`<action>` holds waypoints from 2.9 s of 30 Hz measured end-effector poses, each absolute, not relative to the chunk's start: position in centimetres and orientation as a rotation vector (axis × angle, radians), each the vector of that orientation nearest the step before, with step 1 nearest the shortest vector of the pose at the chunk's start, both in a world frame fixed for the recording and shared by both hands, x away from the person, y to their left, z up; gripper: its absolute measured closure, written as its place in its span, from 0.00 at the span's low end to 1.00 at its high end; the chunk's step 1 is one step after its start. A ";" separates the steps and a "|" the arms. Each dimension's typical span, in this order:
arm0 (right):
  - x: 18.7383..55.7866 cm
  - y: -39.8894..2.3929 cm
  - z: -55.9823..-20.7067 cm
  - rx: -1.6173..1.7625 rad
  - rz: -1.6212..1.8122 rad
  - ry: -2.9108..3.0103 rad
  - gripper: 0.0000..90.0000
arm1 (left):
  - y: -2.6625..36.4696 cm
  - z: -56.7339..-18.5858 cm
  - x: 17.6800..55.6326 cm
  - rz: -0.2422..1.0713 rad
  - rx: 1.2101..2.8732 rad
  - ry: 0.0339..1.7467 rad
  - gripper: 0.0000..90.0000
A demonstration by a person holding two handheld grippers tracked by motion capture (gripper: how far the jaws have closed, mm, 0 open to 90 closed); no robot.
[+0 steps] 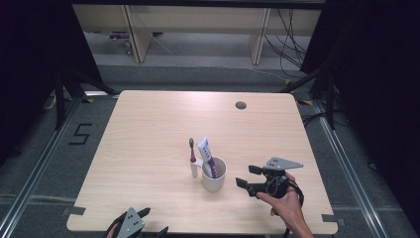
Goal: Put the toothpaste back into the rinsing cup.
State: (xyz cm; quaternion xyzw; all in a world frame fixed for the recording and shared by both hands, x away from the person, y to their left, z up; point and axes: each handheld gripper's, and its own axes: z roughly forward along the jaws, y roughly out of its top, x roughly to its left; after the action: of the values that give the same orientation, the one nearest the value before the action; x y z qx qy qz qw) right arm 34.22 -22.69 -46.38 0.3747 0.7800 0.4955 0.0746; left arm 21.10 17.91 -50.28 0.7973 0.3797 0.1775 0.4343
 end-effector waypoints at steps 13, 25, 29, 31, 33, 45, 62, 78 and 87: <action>33.1 -23.4 -47.0 1.127 1.421 2.351 0.27 | 18.1 -50.3 21.0 0.445 1.993 0.935 0.20; 31.3 -23.6 -47.8 1.121 1.360 2.367 0.21 | 18.0 -50.4 21.0 0.437 1.980 0.941 0.20; 30.7 -23.6 -47.9 1.159 1.373 2.374 0.20 | 18.0 -50.4 21.0 0.434 1.979 0.942 0.20; 30.6 -23.8 -47.9 1.142 1.343 2.388 0.20 | 17.9 -50.4 21.0 0.434 1.981 0.942 0.20; 30.5 -24.0 -48.1 1.120 1.329 2.383 0.20 | 18.0 -50.4 21.0 0.434 1.981 0.942 0.20; 28.9 -24.6 -48.8 1.114 1.314 2.418 0.19 | 18.1 -50.5 21.1 0.451 2.017 0.933 0.20; 27.0 -25.6 -49.1 1.152 1.269 2.401 0.18 | 18.0 -50.7 21.1 0.436 1.996 0.941 0.19; 25.6 -26.1 -49.4 1.141 1.196 2.407 0.18 | 18.1 -50.6 21.1 0.445 2.010 0.945 0.19; 25.1 -26.2 -49.6 1.137 1.175 2.425 0.18 | 18.1 -50.7 21.2 0.446 2.006 0.954 0.19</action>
State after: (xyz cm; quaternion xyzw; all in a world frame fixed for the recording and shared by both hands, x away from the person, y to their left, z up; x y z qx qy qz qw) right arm 25.06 -26.18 -49.64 0.3866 0.8241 0.3995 0.1083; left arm 21.16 18.14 -50.66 0.8017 0.3815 0.1784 0.4242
